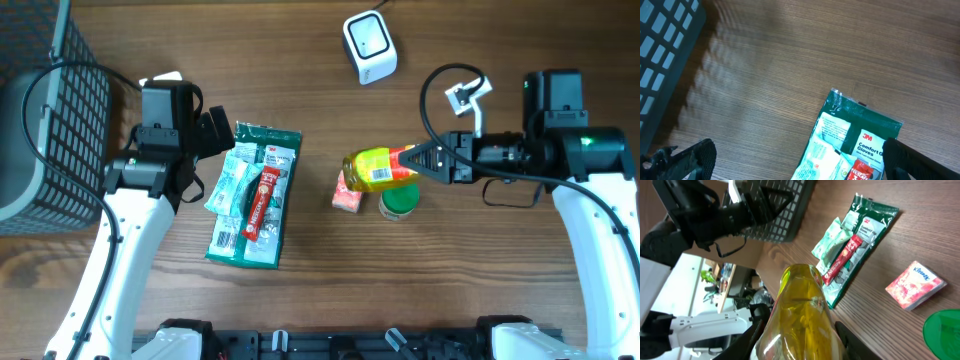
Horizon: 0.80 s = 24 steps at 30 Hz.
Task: Scan the item barcode
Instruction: 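Carry the oil bottle with the right gripper up to the white scanner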
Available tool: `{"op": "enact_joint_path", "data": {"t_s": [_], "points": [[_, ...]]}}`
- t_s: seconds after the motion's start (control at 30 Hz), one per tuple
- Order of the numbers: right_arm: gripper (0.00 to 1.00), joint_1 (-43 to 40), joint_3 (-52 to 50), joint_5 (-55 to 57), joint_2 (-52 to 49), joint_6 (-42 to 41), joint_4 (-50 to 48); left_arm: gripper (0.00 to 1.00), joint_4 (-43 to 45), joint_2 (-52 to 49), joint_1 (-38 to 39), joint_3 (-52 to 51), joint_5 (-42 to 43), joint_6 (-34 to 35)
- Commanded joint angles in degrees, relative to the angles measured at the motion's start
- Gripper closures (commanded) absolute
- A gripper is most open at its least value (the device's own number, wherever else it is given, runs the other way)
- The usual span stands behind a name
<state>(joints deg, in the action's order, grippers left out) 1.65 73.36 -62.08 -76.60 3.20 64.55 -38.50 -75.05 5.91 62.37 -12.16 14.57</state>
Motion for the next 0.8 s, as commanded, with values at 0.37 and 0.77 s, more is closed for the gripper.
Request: {"op": "enact_joint_path", "data": {"t_s": [0.37, 0.77], "points": [[0.96, 4.28, 1.09, 1.42, 0.31, 1.16, -2.58, 0.0, 0.15, 0.15, -0.24, 0.66, -0.33, 0.9], [0.96, 4.31, 5.22, 0.46, 0.31, -6.1, -13.09, 0.0, 0.15, 0.15, -0.24, 0.66, -0.33, 0.9]]}}
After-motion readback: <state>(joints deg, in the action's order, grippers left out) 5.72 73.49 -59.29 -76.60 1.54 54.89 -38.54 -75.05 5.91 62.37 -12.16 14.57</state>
